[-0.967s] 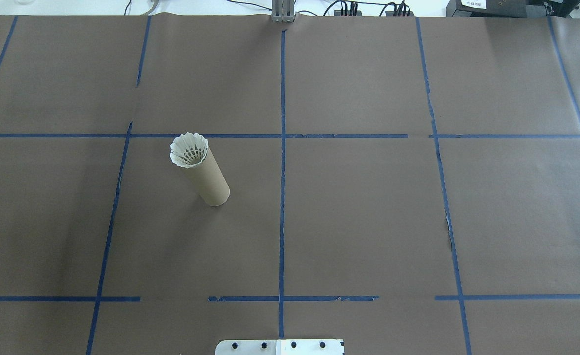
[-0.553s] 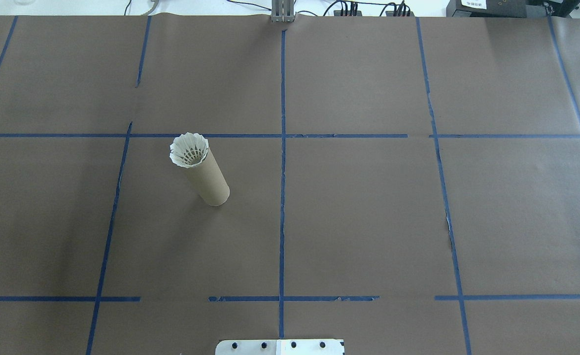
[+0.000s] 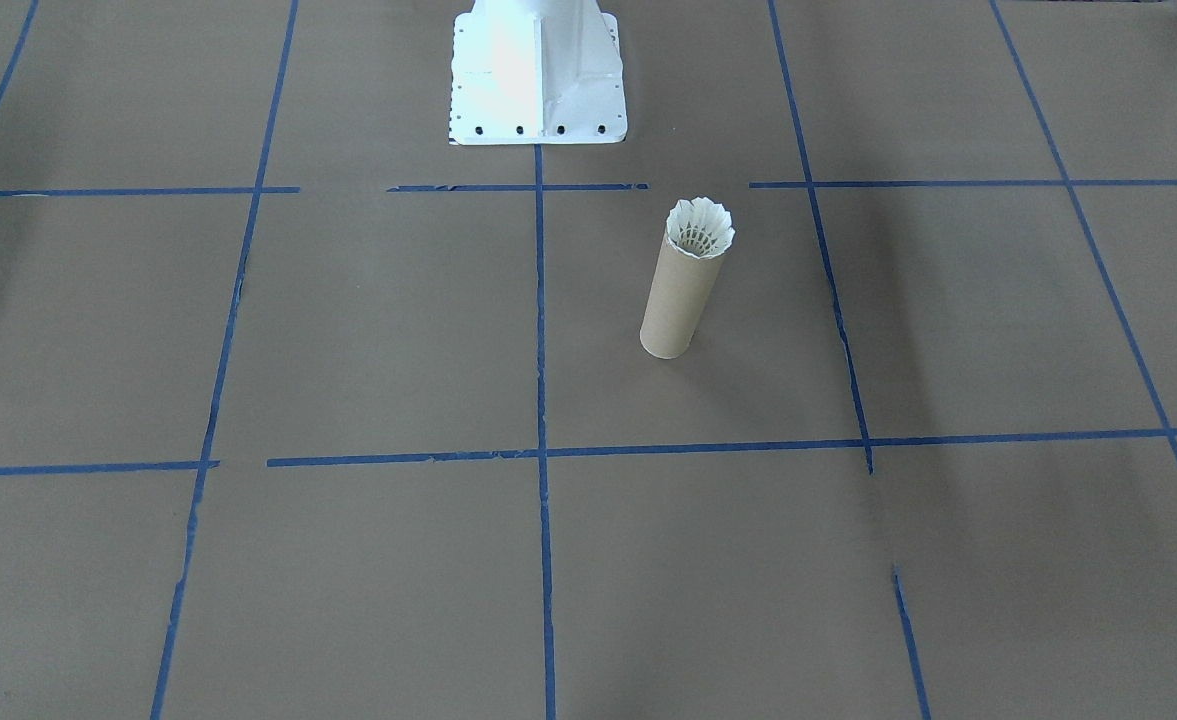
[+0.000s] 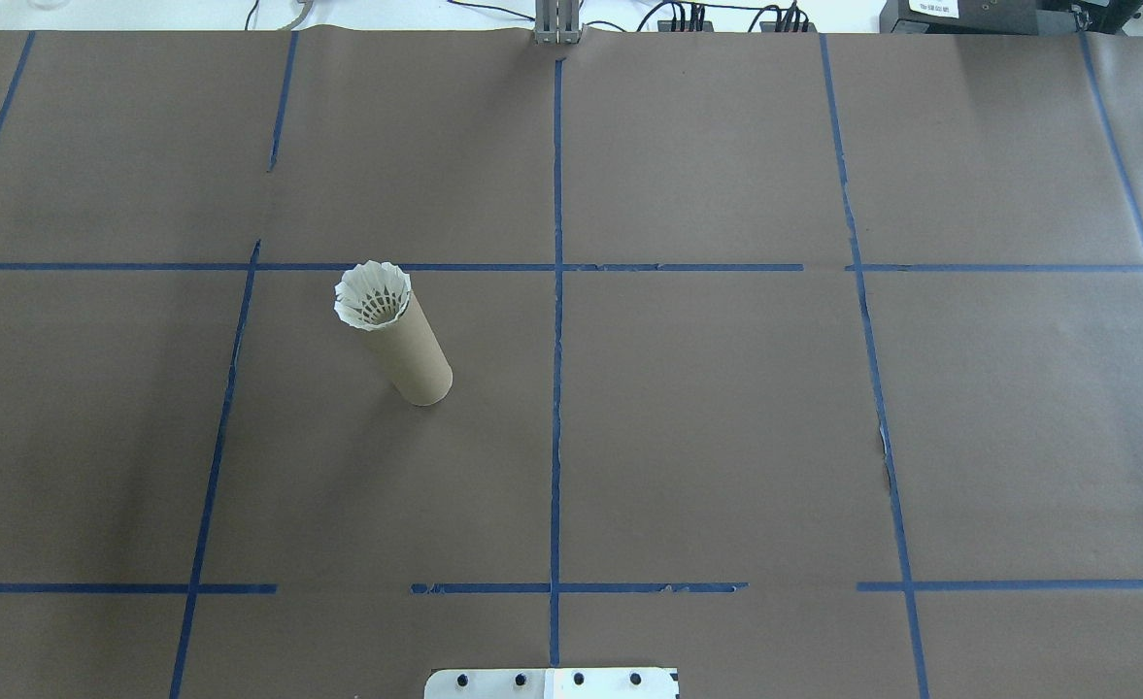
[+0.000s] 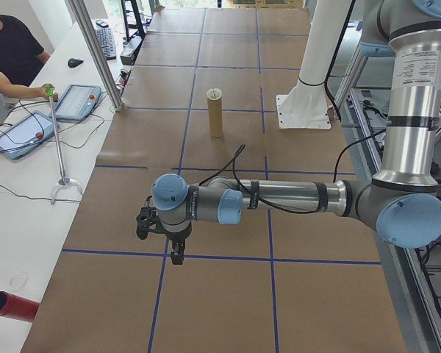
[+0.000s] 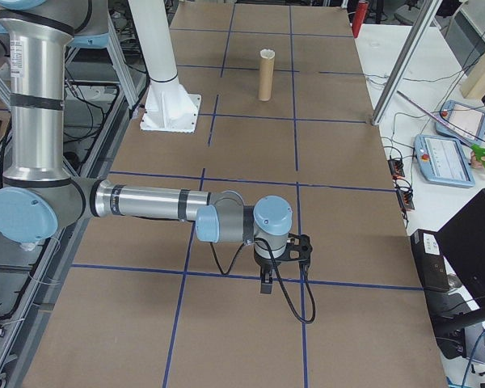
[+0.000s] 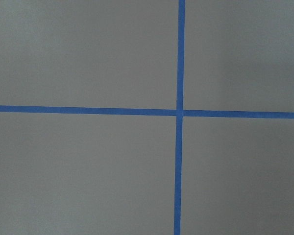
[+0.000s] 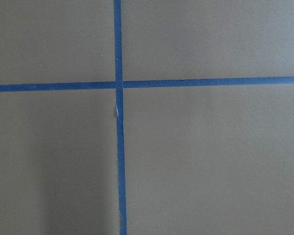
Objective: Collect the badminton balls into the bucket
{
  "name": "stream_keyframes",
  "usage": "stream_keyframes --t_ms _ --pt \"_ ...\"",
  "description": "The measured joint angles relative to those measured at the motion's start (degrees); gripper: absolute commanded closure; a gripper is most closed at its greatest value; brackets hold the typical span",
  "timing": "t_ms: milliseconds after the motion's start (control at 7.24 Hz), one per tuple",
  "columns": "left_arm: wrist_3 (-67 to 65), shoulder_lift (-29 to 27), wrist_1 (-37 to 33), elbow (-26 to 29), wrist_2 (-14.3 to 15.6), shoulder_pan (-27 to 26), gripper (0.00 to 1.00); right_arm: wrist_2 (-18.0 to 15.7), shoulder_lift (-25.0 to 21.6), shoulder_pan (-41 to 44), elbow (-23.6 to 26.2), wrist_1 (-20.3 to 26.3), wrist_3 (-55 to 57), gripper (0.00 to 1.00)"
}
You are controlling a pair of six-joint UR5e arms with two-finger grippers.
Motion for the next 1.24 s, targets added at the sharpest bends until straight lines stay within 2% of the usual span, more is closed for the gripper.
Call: stream_keyframes --t_ms 1244 --pt "0.2 -0.1 0.1 -0.7 0.0 -0.7 0.0 0.0 0.0 0.0 0.0 0.0 0.0 0.0"
